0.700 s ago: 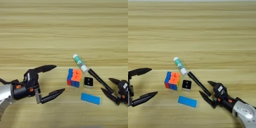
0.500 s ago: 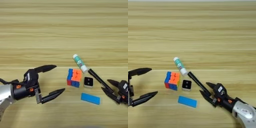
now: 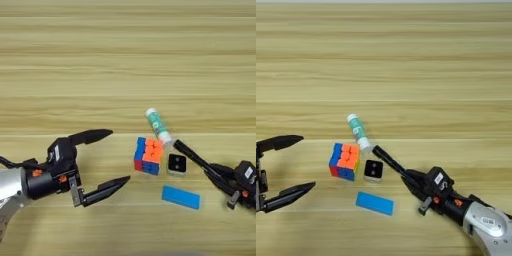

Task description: Move the objects on the table

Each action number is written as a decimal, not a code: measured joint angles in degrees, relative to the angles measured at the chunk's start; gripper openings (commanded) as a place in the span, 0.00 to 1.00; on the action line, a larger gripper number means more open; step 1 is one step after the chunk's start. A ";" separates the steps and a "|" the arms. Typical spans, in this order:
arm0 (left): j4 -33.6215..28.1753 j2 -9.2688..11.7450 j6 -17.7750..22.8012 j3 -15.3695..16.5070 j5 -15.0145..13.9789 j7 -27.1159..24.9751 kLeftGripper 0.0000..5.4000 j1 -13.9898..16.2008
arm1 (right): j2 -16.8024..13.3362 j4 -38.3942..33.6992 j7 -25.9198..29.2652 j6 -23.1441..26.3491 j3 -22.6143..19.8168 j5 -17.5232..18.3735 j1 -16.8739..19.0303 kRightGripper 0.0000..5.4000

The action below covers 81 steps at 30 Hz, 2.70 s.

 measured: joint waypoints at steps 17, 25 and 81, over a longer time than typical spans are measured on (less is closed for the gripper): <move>0.33 0.00 0.01 0.15 -0.01 0.29 1.00 -0.79 | 0.06 -3.18 -0.89 5.01 -0.31 1.48 -0.37 0.17; 0.65 0.00 0.01 0.15 0.00 0.30 1.00 -1.02 | 0.15 -11.04 -1.93 6.10 -2.77 3.94 -1.80 0.17; -1.48 -13.11 5.18 -7.70 -8.64 7.93 1.00 -0.82 | 1.54 -30.80 3.13 9.50 10.08 9.82 -4.33 0.17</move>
